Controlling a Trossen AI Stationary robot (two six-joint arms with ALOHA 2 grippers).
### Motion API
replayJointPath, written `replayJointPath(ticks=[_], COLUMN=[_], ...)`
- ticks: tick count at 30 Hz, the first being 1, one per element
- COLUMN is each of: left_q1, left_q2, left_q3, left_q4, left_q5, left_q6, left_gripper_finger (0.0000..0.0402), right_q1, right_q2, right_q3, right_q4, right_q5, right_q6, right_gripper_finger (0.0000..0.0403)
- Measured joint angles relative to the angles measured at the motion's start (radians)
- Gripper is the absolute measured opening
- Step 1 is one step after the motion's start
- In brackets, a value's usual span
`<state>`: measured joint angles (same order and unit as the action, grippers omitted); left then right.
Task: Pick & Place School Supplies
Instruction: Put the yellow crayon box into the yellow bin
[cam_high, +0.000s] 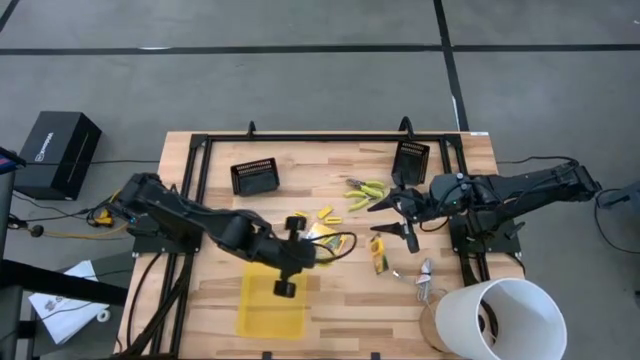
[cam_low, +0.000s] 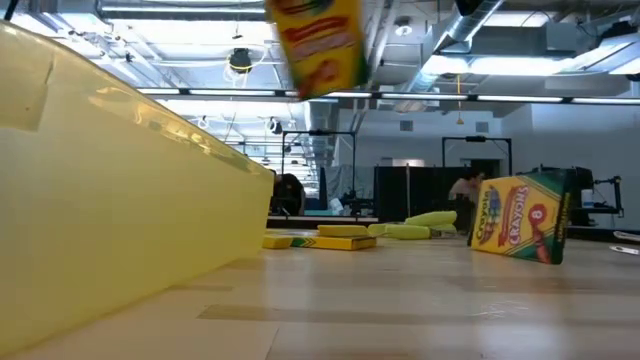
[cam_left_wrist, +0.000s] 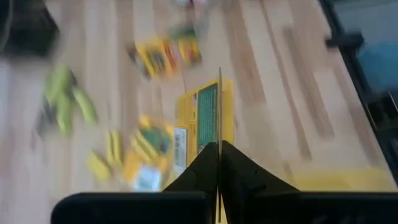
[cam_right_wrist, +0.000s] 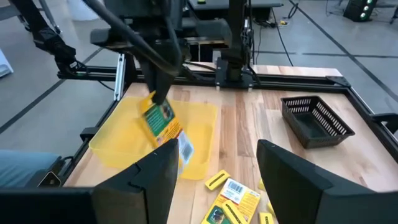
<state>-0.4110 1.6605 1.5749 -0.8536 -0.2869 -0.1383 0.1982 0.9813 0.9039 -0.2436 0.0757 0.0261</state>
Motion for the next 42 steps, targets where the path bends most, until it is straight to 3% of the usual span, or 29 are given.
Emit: replayJointPath(ticks=[6, 14, 23, 28, 42], left_q1=[-0.066, -0.143, -0.133, -0.118, -0.098], left_q2=[-0.015, -0.016, -0.014, -0.041, -0.304], left_q3=[0.0, -0.015, -0.393, -0.529, -0.567], left_q4=[-0.182, -0.208, -0.186, -0.111, 0.229], left_q5=[0.053, 0.036, 0.06, 0.073, -0.023], left_q6=[-0.186, -0.316, -0.468, -0.511, -0.468], left_gripper_finger=[0.0001, 0.0002, 0.0011, 0.0038, 0.0152], right_q1=[0.0, 0.004, 0.043, 0.043, 0.042], right_q2=[0.0, 0.0, 0.0, 0.0, 0.0], right_q3=[0.0, 0.0, 0.0, 0.0, 0.0], right_q4=[0.018, 0.024, 0.036, 0.043, 0.067], right_q5=[0.001, 0.003, 0.003, 0.003, 0.004], right_q6=[0.0, 0.0, 0.018, 0.018, -0.002], right_gripper_finger=[0.0209, 0.0209, 0.0209, 0.0209, 0.0209])
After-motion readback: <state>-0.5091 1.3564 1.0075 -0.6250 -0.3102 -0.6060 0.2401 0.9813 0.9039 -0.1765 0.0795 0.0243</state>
